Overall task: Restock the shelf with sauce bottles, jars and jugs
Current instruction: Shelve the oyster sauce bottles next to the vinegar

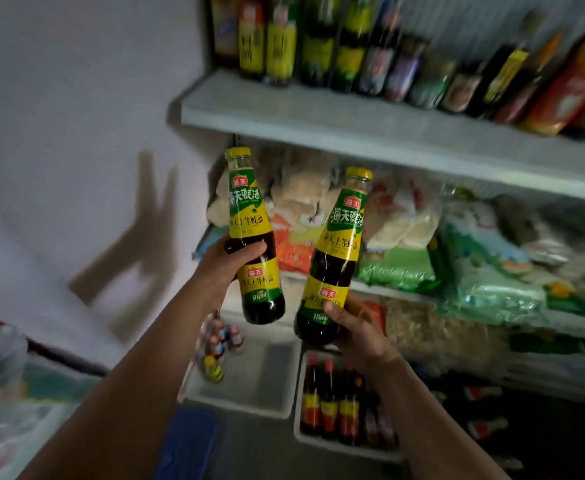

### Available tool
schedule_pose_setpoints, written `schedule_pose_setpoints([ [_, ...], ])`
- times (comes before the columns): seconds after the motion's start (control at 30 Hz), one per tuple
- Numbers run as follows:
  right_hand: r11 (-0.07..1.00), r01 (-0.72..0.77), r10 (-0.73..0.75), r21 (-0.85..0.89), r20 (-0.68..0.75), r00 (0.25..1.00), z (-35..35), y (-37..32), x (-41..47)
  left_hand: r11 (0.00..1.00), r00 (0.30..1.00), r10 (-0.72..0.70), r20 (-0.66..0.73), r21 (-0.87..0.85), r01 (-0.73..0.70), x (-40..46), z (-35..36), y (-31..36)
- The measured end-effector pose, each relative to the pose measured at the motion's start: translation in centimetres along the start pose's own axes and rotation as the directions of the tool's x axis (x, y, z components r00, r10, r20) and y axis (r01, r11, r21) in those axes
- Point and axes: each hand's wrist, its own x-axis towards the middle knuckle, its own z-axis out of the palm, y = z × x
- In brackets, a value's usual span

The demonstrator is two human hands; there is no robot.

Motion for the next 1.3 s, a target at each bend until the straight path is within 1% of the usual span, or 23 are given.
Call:
schedule_pose_setpoints([
  [0.13, 0.988, 0.137, -0.135, -0.077, 0.028, 0.990, -0.3, -7.2, -0.3, 0.992, 0.992, 0.128, 0.006, -0.001, -0.128, 1.0, 3.0, 6.4],
  [0.27, 0.961, 0.252, -0.245, -0.114, 0.075, 0.967, -0.7, -12.8, 0.0, 0.970, 0.970, 0.244, -0.002, 0.004, -0.244, 1.8, 5.6, 11.6],
  [0.47, 0.924, 0.354, -0.344, -0.146, 0.088, 0.935, -1.0, -17.4, 2.5, 0.951, 0.956, 0.289, -0.042, -0.100, -0.292, 5.8, 7.5, 16.5],
  [0.63, 0.897, 0.409, -0.406, -0.169, 0.053, 0.912, -1.4, -20.0, 6.4, 0.936, 0.940, 0.340, 0.025, -0.109, -0.335, 11.2, 8.4, 19.9],
  [0.73, 0.886, 0.430, -0.434, -0.175, 0.012, 0.901, -1.3, -21.9, 9.1, 0.943, 0.943, 0.328, 0.062, -0.082, -0.323, 15.2, 8.7, 21.8],
  [0.87, 0.865, 0.462, -0.477, -0.197, -0.036, 0.878, -1.1, -24.7, 12.3, 0.954, 0.952, 0.299, 0.069, -0.046, -0.296, 20.6, 9.0, 23.3],
  [1.0, 0.861, 0.470, -0.490, -0.192, -0.067, 0.869, -1.5, -26.1, 15.4, 0.961, 0.955, 0.275, 0.108, -0.015, -0.275, 25.8, 8.8, 23.4],
  [1.1, 0.870, 0.458, -0.478, -0.183, -0.087, 0.874, -2.1, -26.3, 17.4, 0.970, 0.965, 0.240, 0.107, -0.007, -0.241, 29.2, 8.6, 23.3],
  [1.2, 0.879, 0.449, -0.467, -0.163, -0.096, 0.879, -2.5, -26.3, 19.1, 0.969, 0.966, 0.245, 0.085, 0.015, -0.247, 31.3, 8.8, 23.6],
  [1.3, 0.876, 0.451, -0.472, -0.168, -0.110, 0.875, -2.8, -26.6, 20.6, 0.957, 0.957, 0.273, 0.096, 0.080, -0.280, 32.9, 8.9, 23.7],
])
